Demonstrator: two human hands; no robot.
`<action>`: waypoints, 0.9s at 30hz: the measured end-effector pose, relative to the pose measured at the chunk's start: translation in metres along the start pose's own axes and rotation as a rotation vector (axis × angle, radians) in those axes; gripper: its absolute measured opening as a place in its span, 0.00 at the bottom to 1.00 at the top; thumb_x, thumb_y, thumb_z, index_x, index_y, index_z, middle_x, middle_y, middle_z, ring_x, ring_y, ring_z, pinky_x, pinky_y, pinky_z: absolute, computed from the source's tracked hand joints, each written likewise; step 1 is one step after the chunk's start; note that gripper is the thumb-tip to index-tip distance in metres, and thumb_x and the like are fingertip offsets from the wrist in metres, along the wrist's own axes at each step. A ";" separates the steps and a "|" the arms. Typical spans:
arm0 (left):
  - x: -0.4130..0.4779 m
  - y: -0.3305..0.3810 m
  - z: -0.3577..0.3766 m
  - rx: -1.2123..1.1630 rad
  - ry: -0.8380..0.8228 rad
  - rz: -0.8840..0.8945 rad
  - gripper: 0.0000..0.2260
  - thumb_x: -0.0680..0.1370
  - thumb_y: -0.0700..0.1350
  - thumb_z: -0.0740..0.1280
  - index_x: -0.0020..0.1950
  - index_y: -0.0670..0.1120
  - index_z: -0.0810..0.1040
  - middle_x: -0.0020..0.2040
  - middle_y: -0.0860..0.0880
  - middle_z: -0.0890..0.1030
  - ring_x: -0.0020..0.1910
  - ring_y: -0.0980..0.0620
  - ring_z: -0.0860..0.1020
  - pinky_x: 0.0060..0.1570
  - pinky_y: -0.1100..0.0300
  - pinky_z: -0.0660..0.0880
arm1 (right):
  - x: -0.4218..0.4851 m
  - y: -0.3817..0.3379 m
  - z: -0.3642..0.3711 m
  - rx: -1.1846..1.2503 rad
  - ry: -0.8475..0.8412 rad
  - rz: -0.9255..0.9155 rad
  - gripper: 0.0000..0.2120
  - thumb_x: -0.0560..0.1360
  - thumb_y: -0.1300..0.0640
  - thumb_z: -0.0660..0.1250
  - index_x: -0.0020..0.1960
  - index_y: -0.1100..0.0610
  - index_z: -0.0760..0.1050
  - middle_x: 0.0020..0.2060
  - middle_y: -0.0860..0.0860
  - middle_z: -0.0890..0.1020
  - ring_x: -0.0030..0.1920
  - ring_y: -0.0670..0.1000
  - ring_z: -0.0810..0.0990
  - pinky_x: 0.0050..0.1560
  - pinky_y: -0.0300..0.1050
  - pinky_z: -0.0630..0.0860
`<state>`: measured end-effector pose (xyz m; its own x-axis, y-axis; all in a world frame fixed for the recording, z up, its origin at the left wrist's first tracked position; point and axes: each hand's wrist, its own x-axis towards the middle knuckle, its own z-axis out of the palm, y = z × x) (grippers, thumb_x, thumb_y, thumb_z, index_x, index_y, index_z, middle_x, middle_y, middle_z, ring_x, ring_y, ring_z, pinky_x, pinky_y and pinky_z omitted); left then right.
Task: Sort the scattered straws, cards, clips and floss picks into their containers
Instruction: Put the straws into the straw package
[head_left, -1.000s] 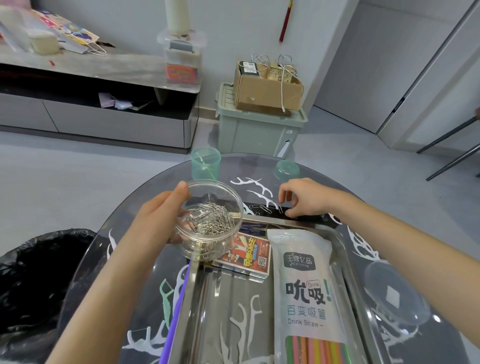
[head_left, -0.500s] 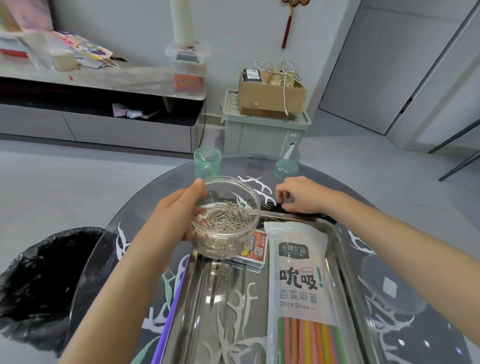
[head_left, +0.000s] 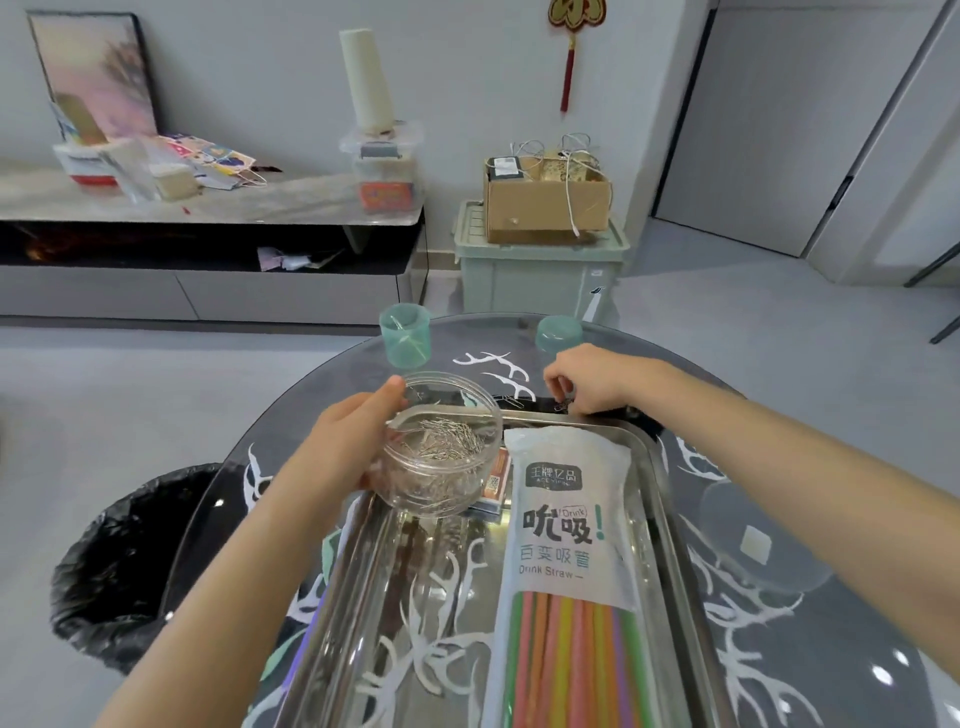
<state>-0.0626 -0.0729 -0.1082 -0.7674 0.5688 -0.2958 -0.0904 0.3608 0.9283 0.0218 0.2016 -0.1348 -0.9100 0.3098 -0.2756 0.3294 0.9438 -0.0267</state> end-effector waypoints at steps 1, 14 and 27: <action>0.000 0.001 0.001 0.008 0.001 0.002 0.15 0.78 0.60 0.60 0.51 0.52 0.79 0.51 0.45 0.81 0.50 0.45 0.78 0.56 0.47 0.74 | 0.003 -0.003 0.000 -0.030 0.007 -0.009 0.07 0.69 0.64 0.67 0.41 0.54 0.74 0.43 0.52 0.79 0.45 0.53 0.75 0.44 0.45 0.75; 0.027 0.014 0.012 -0.064 -0.025 0.068 0.15 0.79 0.58 0.60 0.52 0.50 0.79 0.45 0.49 0.81 0.36 0.52 0.78 0.35 0.59 0.75 | 0.020 -0.004 -0.003 -0.002 -0.029 0.087 0.05 0.67 0.59 0.70 0.42 0.57 0.74 0.44 0.53 0.79 0.41 0.51 0.74 0.35 0.42 0.70; 0.020 0.002 0.017 0.009 0.006 0.107 0.15 0.77 0.62 0.59 0.49 0.54 0.77 0.46 0.52 0.81 0.36 0.59 0.79 0.37 0.61 0.72 | -0.044 -0.068 -0.076 0.778 0.093 -0.260 0.06 0.70 0.68 0.72 0.42 0.58 0.79 0.34 0.53 0.83 0.33 0.49 0.81 0.38 0.39 0.79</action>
<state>-0.0672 -0.0483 -0.1163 -0.7763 0.5999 -0.1935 -0.0018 0.3048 0.9524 0.0203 0.1329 -0.0484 -0.9871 0.1331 -0.0892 0.1548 0.6478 -0.7459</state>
